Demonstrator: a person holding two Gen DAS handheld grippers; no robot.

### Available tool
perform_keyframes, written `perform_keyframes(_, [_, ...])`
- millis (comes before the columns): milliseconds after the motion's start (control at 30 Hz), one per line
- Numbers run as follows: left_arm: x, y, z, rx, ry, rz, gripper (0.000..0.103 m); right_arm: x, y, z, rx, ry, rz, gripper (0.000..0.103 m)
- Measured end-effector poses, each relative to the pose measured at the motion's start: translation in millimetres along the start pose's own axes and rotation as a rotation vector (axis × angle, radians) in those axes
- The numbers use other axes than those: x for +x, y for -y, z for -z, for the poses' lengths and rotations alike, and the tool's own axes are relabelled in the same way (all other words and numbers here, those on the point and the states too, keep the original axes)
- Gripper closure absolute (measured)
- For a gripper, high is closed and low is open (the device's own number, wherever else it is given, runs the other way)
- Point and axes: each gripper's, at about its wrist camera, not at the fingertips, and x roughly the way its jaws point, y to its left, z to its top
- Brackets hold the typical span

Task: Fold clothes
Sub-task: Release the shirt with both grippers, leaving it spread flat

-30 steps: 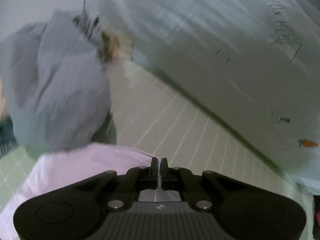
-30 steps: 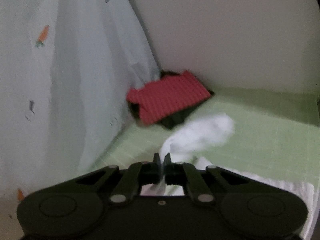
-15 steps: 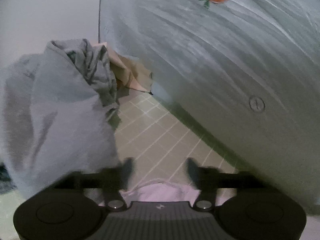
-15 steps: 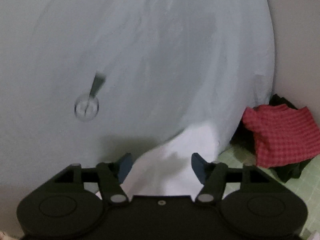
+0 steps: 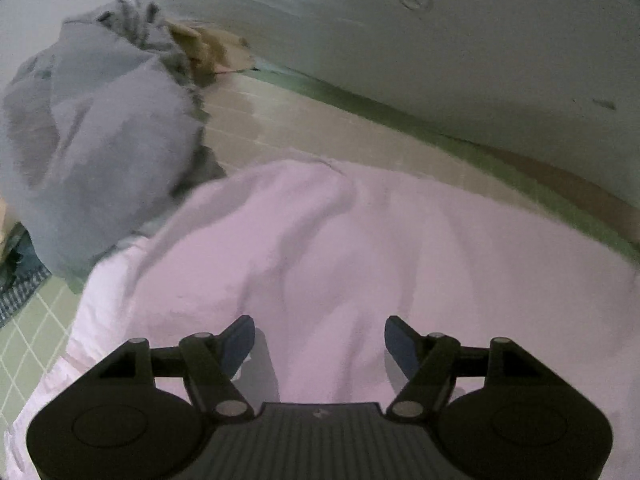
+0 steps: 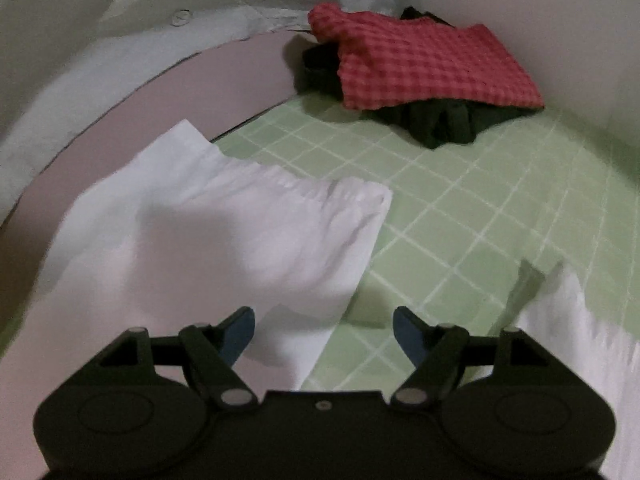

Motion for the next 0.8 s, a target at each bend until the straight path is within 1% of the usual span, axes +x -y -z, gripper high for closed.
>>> perform_keyframes(167, [-1, 16, 5, 0.042, -0.015, 0.004, 0.030, 25, 6, -13, -0.059, -0.004, 0.052, 0.027])
perform_keyframes(233, [0, 21, 5, 0.055, -0.020, 0.005, 0.030, 33, 8, -20, -0.075, -0.012, 0.059, 0.026])
perform_keyframes(300, [2, 26, 6, 0.068, -0.025, 0.006, 0.030, 39, 12, -26, -0.077, -0.008, 0.048, 0.030])
perform_keyframes(333, [2, 29, 6, 0.074, -0.027, 0.007, 0.030, 40, 15, -28, -0.079, 0.003, 0.040, 0.037])
perform_keyframes(400, [3, 34, 6, 0.087, -0.032, 0.008, 0.030, 39, 16, -31, -0.134, 0.022, 0.010, 0.086])
perform_keyframes(433, [4, 36, 6, 0.094, -0.034, 0.008, 0.030, 38, 15, -32, -0.173, 0.024, -0.006, 0.102])
perform_keyframes(467, [1, 35, 8, 0.091, -0.031, 0.011, 0.030, 36, 14, -32, -0.221, 0.031, -0.013, 0.102])
perform_keyframes(533, [-5, 32, 11, 0.083, -0.025, 0.015, 0.030, 24, 18, -31, -0.303, 0.072, -0.002, 0.102])
perform_keyframes(567, [-9, 30, 13, 0.079, -0.022, 0.018, 0.030, 16, 24, -31, -0.317, 0.097, 0.016, 0.102])
perform_keyframes(633, [-15, 27, 17, 0.072, -0.016, 0.023, 0.030, -2, 49, -33, -0.266, 0.142, 0.088, 0.102])
perform_keyframes(700, [-21, 24, 21, 0.065, -0.010, 0.027, 0.030, -7, 78, -34, -0.193, 0.123, 0.132, 0.101])
perform_keyframes(733, [-25, 22, 23, 0.061, -0.007, 0.030, 0.030, -5, 90, -34, -0.175, 0.085, 0.145, 0.100])
perform_keyframes(767, [-28, 21, 25, 0.057, -0.004, 0.032, 0.030, -2, 98, -32, -0.169, 0.052, 0.148, 0.095])
perform_keyframes(800, [-31, 19, 27, 0.053, -0.001, 0.034, 0.030, -1, 106, -31, -0.165, 0.026, 0.147, 0.077])
